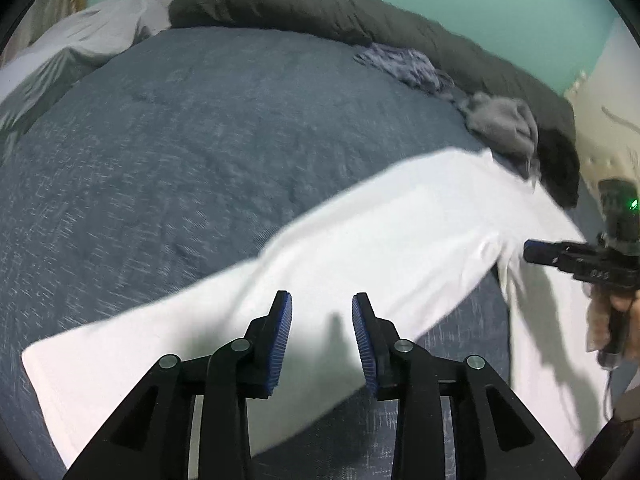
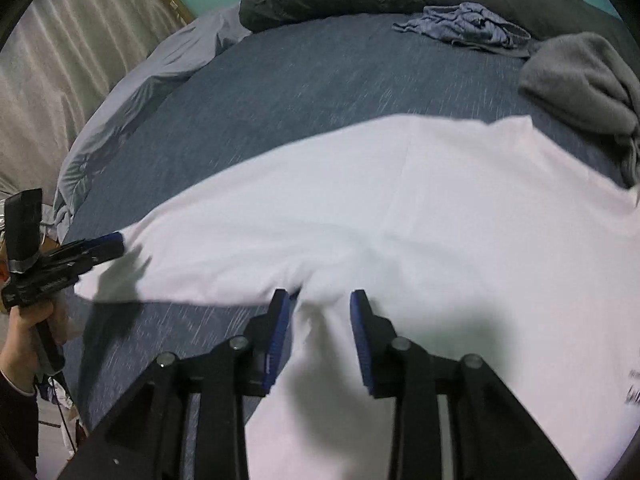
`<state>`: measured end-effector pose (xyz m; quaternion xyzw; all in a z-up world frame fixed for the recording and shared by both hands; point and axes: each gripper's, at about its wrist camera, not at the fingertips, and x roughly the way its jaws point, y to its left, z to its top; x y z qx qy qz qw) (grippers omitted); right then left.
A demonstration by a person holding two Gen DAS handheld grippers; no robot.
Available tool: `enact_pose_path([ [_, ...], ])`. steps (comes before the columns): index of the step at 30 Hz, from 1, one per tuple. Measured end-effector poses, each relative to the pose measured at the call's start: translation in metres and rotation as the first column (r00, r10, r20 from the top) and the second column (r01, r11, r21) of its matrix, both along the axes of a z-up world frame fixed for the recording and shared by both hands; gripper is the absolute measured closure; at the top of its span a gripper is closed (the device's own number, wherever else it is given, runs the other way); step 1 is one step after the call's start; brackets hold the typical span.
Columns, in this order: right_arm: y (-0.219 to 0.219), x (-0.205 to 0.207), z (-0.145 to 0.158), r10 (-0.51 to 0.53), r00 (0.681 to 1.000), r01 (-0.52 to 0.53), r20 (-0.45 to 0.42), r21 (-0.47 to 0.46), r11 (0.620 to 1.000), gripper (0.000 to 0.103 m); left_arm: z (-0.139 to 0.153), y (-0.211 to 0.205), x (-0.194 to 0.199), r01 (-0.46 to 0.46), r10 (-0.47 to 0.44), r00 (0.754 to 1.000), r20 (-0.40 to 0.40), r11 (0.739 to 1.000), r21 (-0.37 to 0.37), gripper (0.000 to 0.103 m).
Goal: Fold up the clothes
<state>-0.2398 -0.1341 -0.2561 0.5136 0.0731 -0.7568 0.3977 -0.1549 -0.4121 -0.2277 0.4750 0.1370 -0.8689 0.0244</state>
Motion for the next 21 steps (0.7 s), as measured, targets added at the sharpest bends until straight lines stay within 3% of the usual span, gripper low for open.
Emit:
enact_pose_path([
  [8, -0.001, 0.025, -0.021, 0.045, 0.999, -0.046, 0.016, 0.034, 0.998, 0.072, -0.022, 0.017, 0.009, 0.001, 0.001, 0.999, 0.050, 0.999, -0.034, 0.069],
  [11, -0.006, 0.030, -0.032, 0.055, 0.998, -0.056, 0.025, 0.075, 0.996, 0.072, -0.021, 0.014, 0.013, -0.010, 0.011, 0.999, 0.036, 1.000, -0.029, 0.069],
  [15, 0.002, 0.033, -0.031, 0.043, 0.998, -0.045, 0.050, 0.031, 0.999, 0.071, -0.002, -0.021, 0.028, -0.107, 0.106, 0.994, -0.040, 0.994, -0.021, 0.068],
  [21, 0.024, 0.032, -0.022, 0.004, 0.998, -0.001, 0.069, -0.044, 0.999, 0.071, -0.002, -0.065, 0.030, -0.141, 0.141, 0.990, -0.004, 0.986, -0.091, 0.066],
])
